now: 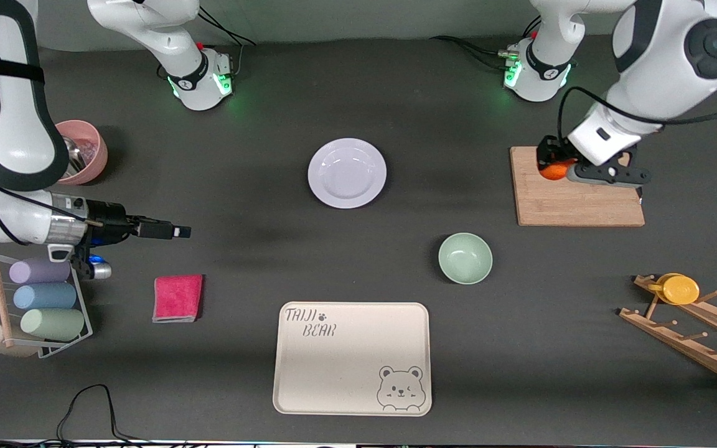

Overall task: Place orange and plate with both arms
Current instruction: 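Carry the orange over the white plate while the right gripper approaches, then lower the orange onto the plate while the right gripper nears the rim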

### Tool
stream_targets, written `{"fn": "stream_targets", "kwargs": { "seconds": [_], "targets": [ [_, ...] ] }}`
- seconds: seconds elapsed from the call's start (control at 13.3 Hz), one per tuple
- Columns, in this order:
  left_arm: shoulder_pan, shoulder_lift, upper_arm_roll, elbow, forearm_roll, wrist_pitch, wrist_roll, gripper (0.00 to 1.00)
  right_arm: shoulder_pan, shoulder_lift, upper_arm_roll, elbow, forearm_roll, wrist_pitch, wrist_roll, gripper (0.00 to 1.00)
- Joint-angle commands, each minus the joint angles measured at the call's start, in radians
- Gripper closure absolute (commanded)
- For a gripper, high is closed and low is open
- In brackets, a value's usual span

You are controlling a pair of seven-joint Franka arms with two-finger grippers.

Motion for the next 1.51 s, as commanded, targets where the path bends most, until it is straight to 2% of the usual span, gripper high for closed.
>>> {"fn": "stream_targets", "kwargs": {
  "seconds": [0.0, 0.23, 0.38, 0.53, 0.68, 0.83, 0.98, 1.21, 1.43],
  "targets": [
    [-0.109, 0.04, -0.062, 0.079, -0.011, -0.011, -0.251, 1.0, -0.002, 0.085, -0.001, 0.029, 0.101, -0.012, 0.004, 0.0],
    [-0.19, 0.12, -0.168, 0.135, -0.011, 0.073, -0.531, 1.0, 0.004, 0.135, -0.001, 0.027, 0.201, -0.008, 0.004, 0.0],
    [-0.233, 0.198, -0.243, 0.135, 0.008, 0.187, -0.704, 1.0, 0.007, 0.151, -0.001, -0.005, 0.352, -0.003, -0.001, 0.0],
    [-0.285, 0.29, -0.283, 0.135, 0.049, 0.302, -0.873, 1.0, 0.003, 0.153, -0.001, -0.046, 0.437, -0.002, -0.017, 0.0],
    [-0.371, 0.383, -0.283, 0.159, 0.18, 0.339, -1.038, 1.0, -0.005, 0.145, -0.005, -0.117, 0.512, -0.005, -0.084, 0.0],
    [-0.423, 0.495, -0.285, 0.22, 0.28, 0.342, -1.171, 1.0, -0.015, 0.127, -0.012, -0.233, 0.597, -0.011, -0.335, 0.0],
    [-0.477, 0.59, -0.283, 0.272, 0.354, 0.365, -1.283, 1.0, -0.043, 0.115, -0.013, -0.324, 0.629, -0.013, -0.592, 0.0],
    [-0.528, 0.709, -0.283, 0.28, 0.422, 0.468, -1.41, 1.0, -0.036, 0.076, -0.021, -0.378, 0.616, -0.025, -0.654, 0.0],
    [-0.551, 0.766, -0.277, 0.283, 0.497, 0.508, -1.516, 1.0, -0.026, 0.02, -0.019, -0.483, 0.692, -0.022, -0.714, 0.0]
  ]
}}
